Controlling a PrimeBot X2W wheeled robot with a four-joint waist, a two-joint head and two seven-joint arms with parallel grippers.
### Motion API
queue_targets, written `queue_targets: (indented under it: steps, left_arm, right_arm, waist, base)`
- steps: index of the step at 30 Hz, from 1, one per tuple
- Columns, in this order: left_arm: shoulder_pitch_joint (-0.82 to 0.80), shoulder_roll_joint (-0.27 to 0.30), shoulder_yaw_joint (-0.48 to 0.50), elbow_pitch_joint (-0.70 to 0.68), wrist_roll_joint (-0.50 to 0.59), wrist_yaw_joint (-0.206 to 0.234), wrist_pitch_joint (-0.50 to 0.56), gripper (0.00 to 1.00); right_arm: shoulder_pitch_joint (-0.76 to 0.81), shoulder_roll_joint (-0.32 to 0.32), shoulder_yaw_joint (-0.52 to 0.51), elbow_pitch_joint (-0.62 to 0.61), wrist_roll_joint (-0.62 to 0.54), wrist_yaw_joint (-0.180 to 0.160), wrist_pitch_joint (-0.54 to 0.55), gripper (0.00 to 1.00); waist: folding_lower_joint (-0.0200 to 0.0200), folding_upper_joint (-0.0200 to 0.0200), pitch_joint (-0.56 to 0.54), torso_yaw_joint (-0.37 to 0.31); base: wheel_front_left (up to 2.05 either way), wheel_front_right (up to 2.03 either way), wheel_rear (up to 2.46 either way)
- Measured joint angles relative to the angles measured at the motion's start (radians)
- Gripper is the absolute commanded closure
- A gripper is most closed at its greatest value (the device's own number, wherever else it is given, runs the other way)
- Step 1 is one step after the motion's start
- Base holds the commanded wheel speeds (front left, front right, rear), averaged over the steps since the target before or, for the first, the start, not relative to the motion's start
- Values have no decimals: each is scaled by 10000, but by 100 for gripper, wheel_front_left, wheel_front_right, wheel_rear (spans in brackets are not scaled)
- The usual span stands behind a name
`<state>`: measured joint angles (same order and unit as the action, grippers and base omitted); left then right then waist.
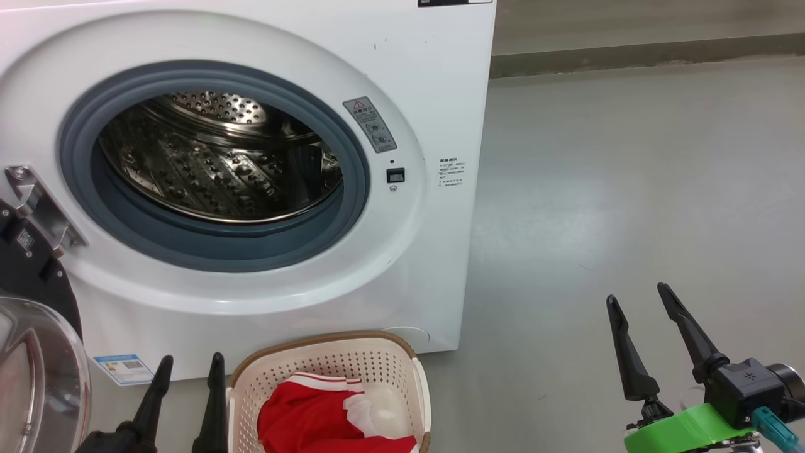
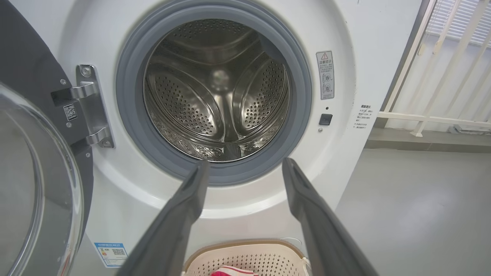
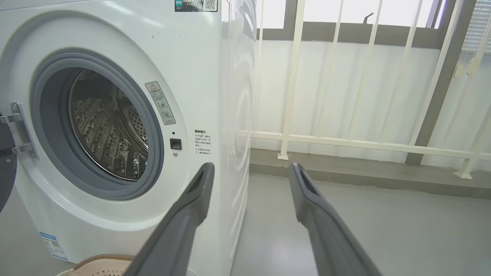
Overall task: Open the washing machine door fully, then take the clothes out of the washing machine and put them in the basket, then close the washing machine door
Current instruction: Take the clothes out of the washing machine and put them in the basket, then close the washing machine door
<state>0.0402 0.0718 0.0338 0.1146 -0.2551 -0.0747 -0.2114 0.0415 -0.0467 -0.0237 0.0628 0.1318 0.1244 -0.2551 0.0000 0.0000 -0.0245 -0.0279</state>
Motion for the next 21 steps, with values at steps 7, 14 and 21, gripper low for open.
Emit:
queue_targets:
  steps: [7, 14, 21]
  left_arm:
    - [41, 21, 2, -33, -8, 144, 90, 0]
    - [75, 35, -42, 13, -46, 171, 244, 0]
    - [133, 81, -82, 58, -104, 224, 251, 0]
  right_arm:
    - [31, 10, -35, -67, 0, 0, 0, 0]
    - [225, 42, -52, -92, 0, 0, 0, 0]
    - [226, 46, -52, -102, 0, 0, 0, 0]
  waist:
    - [0, 0, -66, 4]
    - [0, 0, -158, 18]
    - [0, 0, -202, 36]
  base:
    - [0, 0, 0]
    - [0, 0, 0]
    - [0, 0, 0]
